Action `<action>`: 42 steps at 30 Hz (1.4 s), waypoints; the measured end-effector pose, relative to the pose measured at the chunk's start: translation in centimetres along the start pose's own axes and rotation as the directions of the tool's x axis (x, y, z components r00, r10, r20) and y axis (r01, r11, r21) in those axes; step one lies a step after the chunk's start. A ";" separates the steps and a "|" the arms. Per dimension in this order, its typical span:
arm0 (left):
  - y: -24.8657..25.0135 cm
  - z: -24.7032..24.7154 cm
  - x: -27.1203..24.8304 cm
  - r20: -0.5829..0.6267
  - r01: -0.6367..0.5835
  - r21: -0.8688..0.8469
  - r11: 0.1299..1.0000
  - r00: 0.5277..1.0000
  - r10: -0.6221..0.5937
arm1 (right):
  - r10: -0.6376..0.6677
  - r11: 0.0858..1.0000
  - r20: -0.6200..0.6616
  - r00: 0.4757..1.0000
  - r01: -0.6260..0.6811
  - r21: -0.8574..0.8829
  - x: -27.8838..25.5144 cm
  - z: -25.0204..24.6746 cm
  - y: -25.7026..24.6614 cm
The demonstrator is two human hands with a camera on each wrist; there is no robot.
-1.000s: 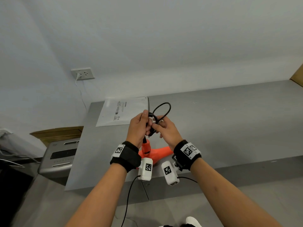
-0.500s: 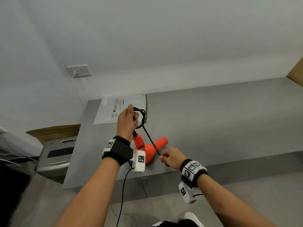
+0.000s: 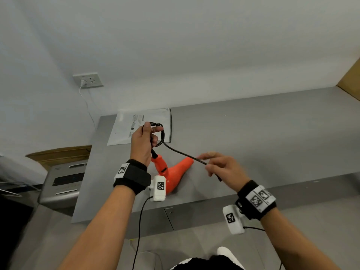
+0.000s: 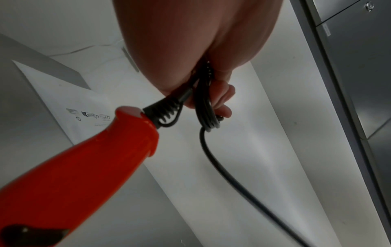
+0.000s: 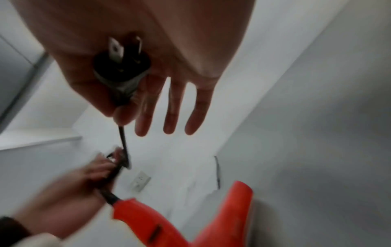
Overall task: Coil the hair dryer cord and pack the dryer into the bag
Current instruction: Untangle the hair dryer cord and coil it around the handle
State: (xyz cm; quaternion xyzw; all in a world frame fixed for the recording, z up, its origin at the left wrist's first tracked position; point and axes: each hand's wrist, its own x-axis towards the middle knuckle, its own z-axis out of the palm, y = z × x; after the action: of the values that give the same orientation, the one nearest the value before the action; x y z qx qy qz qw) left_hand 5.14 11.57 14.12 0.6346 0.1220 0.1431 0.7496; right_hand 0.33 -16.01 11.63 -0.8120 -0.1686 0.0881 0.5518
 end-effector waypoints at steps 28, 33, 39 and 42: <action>0.5 3.0 -2.6 0.260 0.125 -0.060 0.990 0.960 -0.106 | -0.013 0.855 0.028 1.000 0.026 -0.517 7.2 5.0 -7.5; 0.4 2.9 -2.5 0.296 0.102 -0.001 0.995 0.950 -0.098 | 0.061 0.851 0.050 0.997 -0.026 -0.524 7.6 4.4 -7.6; -0.2 2.6 -2.2 0.287 0.067 0.067 0.995 0.954 -0.083 | 0.052 0.954 -0.074 0.996 -0.071 -0.293 7.9 4.0 -6.8; 0.1 2.7 -2.2 0.310 0.046 0.087 0.995 0.948 -0.071 | 0.121 0.987 -0.272 0.955 -0.145 -0.070 8.9 3.4 -5.8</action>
State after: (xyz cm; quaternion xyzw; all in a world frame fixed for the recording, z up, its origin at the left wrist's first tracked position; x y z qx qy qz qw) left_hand 4.05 8.31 14.67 0.6743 0.0258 0.0136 0.7379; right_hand 6.41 -7.79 16.09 -0.8497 -0.0416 0.0075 0.5255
